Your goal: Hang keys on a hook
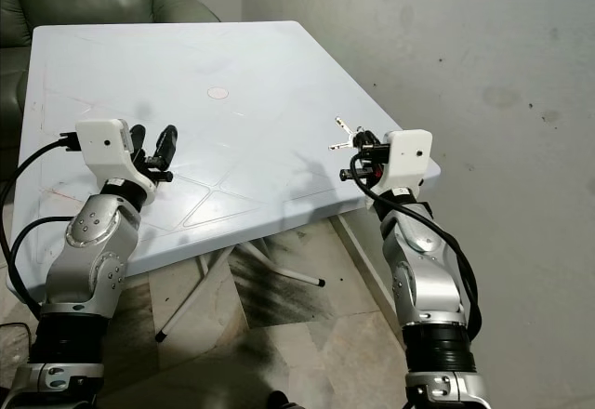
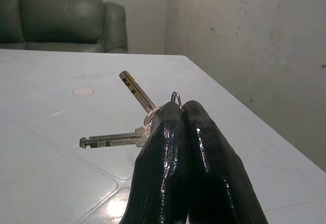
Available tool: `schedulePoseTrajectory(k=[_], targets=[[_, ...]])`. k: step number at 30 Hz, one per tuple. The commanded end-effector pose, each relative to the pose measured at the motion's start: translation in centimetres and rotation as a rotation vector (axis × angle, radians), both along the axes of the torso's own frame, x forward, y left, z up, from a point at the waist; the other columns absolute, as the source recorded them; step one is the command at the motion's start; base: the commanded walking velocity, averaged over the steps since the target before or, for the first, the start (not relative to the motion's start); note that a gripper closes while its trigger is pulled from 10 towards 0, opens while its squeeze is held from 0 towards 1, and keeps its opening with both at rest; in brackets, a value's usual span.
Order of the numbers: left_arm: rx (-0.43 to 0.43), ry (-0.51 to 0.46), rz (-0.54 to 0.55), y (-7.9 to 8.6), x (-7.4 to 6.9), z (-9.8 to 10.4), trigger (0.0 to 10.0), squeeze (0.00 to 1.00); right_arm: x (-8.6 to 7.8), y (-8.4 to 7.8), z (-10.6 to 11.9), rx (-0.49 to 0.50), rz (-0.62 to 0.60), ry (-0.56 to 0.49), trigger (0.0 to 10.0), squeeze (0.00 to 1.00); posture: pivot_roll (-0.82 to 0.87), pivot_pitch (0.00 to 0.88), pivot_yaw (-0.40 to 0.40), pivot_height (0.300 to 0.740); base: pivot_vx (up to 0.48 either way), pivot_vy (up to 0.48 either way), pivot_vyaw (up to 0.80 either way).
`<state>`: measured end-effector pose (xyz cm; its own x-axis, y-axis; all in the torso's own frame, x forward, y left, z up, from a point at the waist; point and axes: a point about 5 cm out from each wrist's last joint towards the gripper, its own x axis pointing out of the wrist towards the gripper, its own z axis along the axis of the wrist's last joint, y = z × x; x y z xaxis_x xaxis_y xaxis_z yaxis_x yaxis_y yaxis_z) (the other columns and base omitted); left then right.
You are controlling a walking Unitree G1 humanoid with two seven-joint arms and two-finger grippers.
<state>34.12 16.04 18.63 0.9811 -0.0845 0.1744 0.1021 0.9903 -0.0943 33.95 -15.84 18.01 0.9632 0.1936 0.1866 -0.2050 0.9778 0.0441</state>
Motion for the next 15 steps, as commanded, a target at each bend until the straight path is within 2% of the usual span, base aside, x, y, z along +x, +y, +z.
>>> schedulePoseTrajectory(k=[1,7,11,15], targets=[[0.015,0.0,-0.023,-0.43,0.0,-0.07,10.0,0.0,-0.17,-0.41,0.16,-0.001,-0.017,-0.01,10.0,0.0,0.0,0.027,-0.061,0.74,0.0,0.0,-0.74],[0.005,0.008,-0.041,-0.61,-0.06,-0.26,10.0,0.0,-0.21,-0.29,0.05,0.004,-0.016,-0.008,10.0,0.0,0.0,0.023,-0.06,0.74,0.0,0.0,-0.74],[0.005,0.008,-0.042,-0.61,-0.02,-0.2,10.0,0.0,-0.19,-0.26,0.08,0.006,-0.016,-0.007,10.0,0.0,0.0,0.024,-0.06,0.74,0.0,0.463,-0.74],[0.013,0.008,-0.027,-0.59,-0.01,-0.22,10.0,0.0,-0.22,-0.27,0.03,0.005,-0.017,-0.006,10.0,0.0,0.0,0.025,-0.06,0.74,0.0,0.0,-0.74]])
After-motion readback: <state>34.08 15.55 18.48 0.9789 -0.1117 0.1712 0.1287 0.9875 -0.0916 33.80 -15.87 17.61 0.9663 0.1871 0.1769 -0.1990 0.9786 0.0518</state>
